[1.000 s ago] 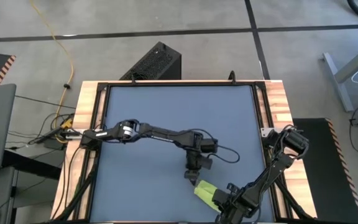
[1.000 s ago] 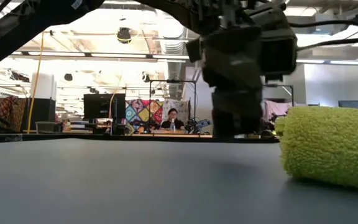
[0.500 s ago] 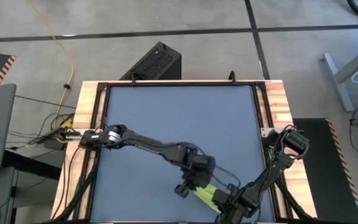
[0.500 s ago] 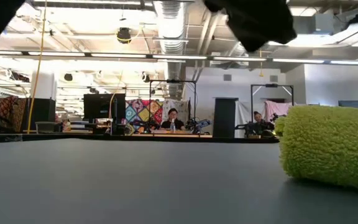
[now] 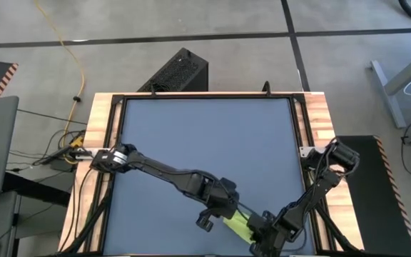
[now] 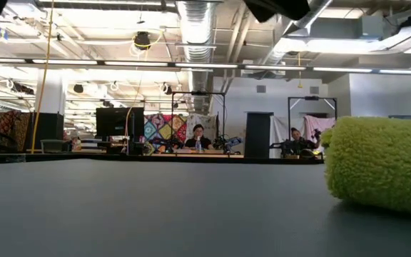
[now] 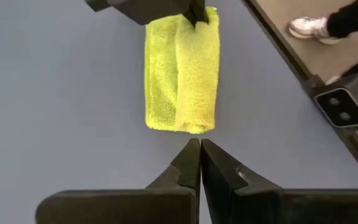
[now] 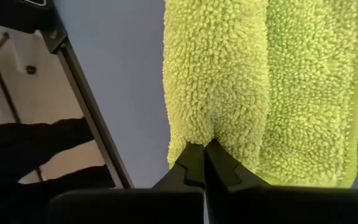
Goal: Roll towel
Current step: Roll the green towel
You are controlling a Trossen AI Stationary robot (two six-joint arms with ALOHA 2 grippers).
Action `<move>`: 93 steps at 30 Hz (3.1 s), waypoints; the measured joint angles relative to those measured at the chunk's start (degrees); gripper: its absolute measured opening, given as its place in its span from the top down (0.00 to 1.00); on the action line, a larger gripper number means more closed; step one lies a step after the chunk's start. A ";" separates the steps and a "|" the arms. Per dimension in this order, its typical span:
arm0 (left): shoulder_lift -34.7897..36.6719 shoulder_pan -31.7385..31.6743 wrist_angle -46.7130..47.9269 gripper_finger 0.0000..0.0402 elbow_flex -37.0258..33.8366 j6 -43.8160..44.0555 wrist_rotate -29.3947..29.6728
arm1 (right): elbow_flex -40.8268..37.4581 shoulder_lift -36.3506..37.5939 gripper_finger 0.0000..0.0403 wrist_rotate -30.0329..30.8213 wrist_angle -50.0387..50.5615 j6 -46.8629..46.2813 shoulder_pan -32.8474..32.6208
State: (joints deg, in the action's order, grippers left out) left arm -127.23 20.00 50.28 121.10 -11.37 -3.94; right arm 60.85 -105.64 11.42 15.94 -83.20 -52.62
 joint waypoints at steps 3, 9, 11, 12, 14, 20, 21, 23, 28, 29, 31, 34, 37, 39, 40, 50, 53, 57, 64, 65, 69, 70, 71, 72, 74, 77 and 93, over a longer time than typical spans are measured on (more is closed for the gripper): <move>4.39 0.20 -5.54 1.00 -8.06 1.73 3.01 | -1.50 0.72 0.97 -0.88 -1.73 0.04 0.29; 19.51 0.13 -34.91 1.00 -36.05 9.09 7.85 | -3.56 1.16 0.97 -1.11 -5.04 -0.33 0.33; 21.52 0.90 -47.41 1.00 -41.96 7.80 7.64 | -4.01 1.20 0.97 -1.11 -5.86 -0.37 0.33; 21.54 1.44 -52.02 1.00 -43.86 5.73 7.05 | -4.04 1.19 0.97 -1.09 -5.86 -0.36 0.35; 21.12 2.46 -56.49 1.00 -45.58 -0.35 5.48 | -4.04 1.16 0.97 -1.28 -5.85 -0.06 0.84; 17.15 3.53 -53.25 0.97 -43.02 -10.43 2.29 | -4.04 1.16 0.96 -4.90 -6.05 1.48 2.53; 16.49 3.60 -51.99 0.95 -42.57 -11.41 1.70 | -4.04 1.18 0.96 -5.24 -6.13 1.88 2.60; 14.74 3.77 -49.70 0.89 -41.35 -12.96 1.13 | -4.04 1.18 0.96 -5.77 -6.14 2.07 2.90; 9.67 4.85 -46.72 0.71 -38.29 -14.55 1.33 | -4.04 1.16 0.96 -5.97 -6.25 2.25 3.28; 9.20 5.21 -46.13 0.68 -37.71 -14.55 1.61 | -4.06 1.16 0.96 -6.11 -6.29 2.25 3.26; 8.24 5.85 -47.03 0.61 -36.12 -14.73 1.62 | -4.06 1.16 0.95 -6.18 -6.33 2.29 3.26; 6.96 6.37 -47.03 0.56 -34.98 -15.60 1.66 | -4.06 1.14 0.95 -6.23 -6.38 2.39 3.26; 5.22 6.20 -46.58 0.54 -34.74 -15.41 1.71 | -4.08 1.14 0.95 -6.60 -6.68 2.64 3.28; 4.55 5.96 -47.18 0.54 -34.69 -15.14 2.47 | -4.08 1.14 0.95 -6.60 -6.77 2.67 3.28; 4.32 5.89 -47.31 0.54 -34.63 -15.12 3.55 | -4.08 1.14 0.95 -6.60 -6.78 2.65 3.28; 3.62 4.96 -47.91 0.54 -34.61 -16.07 5.69 | -4.02 1.09 0.95 -6.71 -7.79 2.64 3.56; 2.70 4.79 -48.41 0.54 -34.65 -16.40 4.20 | -4.02 1.11 0.95 -6.82 -7.84 2.62 3.74; 0.98 4.85 -48.26 0.55 -33.78 -15.98 4.41 | -4.04 1.12 0.95 -6.83 -7.83 2.43 4.30; 0.38 3.15 -48.64 0.55 -33.29 -14.26 5.71 | -4.08 1.12 0.95 -7.08 -8.53 1.27 4.68; 0.38 2.77 -48.64 0.55 -33.29 -13.99 5.30 | -4.03 1.07 0.95 -7.10 -8.90 0.82 4.70; 0.38 1.70 -48.57 0.57 -33.29 -14.02 2.68 | -4.04 1.07 0.95 -7.10 -9.00 0.50 4.73; 0.38 1.54 -48.53 0.57 -33.29 -14.22 2.43 | -4.04 1.07 0.95 -7.08 -9.00 0.50 4.73; 0.38 1.39 -48.50 0.58 -33.29 -14.40 2.11 | -4.04 1.07 0.95 -7.10 -9.02 0.48 4.73; 0.38 1.19 -48.52 0.59 -33.29 -14.47 1.43 | -4.04 1.07 0.95 -7.10 -9.00 0.26 4.79; 0.19 0.90 -48.80 0.61 -33.29 -14.50 -0.05 | -4.04 1.07 0.95 -7.11 -9.00 -0.13 4.83; -0.50 0.62 -49.07 0.63 -33.30 -14.46 -1.24 | -4.04 1.07 0.95 -7.10 -8.96 -0.88 4.81; -0.86 -0.93 -50.07 0.64 -33.29 -12.93 -2.29 | -4.06 1.07 0.95 -6.79 -9.81 -4.94 4.79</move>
State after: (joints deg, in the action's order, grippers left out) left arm -128.09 19.07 0.21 87.81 -24.29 -6.23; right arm 56.80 -104.57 4.63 6.13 -88.14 -47.83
